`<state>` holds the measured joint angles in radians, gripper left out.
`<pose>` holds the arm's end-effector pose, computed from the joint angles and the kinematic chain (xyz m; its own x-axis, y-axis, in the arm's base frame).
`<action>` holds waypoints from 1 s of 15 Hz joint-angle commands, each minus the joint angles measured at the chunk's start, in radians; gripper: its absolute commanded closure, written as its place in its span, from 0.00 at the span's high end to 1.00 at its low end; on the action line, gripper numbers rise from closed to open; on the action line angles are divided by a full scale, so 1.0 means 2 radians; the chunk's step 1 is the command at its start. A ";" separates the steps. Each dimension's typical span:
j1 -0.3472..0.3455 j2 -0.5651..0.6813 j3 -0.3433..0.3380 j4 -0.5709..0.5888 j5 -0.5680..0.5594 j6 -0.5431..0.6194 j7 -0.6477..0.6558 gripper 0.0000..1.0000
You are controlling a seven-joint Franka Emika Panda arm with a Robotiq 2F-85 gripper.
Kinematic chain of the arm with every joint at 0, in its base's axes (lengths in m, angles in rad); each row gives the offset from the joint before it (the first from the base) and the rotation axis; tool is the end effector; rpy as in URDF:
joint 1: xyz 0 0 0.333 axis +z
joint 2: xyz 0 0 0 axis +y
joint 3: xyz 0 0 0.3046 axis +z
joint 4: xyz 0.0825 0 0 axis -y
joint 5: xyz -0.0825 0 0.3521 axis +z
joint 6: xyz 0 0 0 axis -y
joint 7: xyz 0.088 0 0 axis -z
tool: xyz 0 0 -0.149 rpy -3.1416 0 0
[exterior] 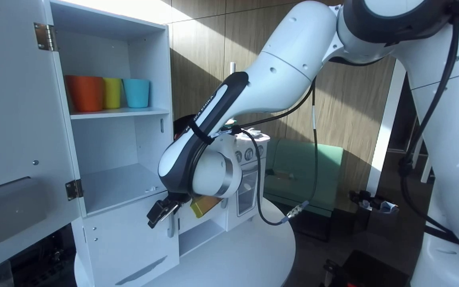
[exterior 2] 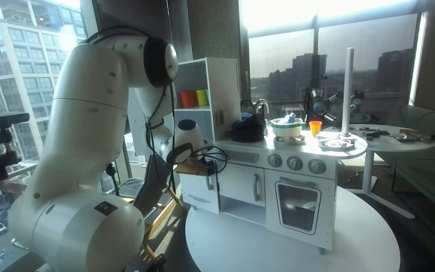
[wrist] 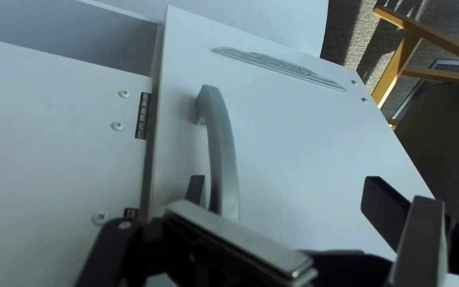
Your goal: Pull open the doors to the three compartments
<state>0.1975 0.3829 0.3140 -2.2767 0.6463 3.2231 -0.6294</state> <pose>0.5208 0.2233 0.2260 0.7813 0.3296 0.5299 0.4342 -0.8971 -0.0822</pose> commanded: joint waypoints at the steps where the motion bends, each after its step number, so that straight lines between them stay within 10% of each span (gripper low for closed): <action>1: -0.036 -0.026 0.040 -0.011 0.007 -0.058 -0.012 1.00; 7: -0.021 -0.079 0.000 -0.053 -0.018 -0.181 0.029 1.00; 15: -0.013 -0.184 -0.058 -0.119 -0.270 -0.344 0.313 1.00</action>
<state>0.1567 0.1246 0.2472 -2.4744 0.2281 2.6102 -0.1707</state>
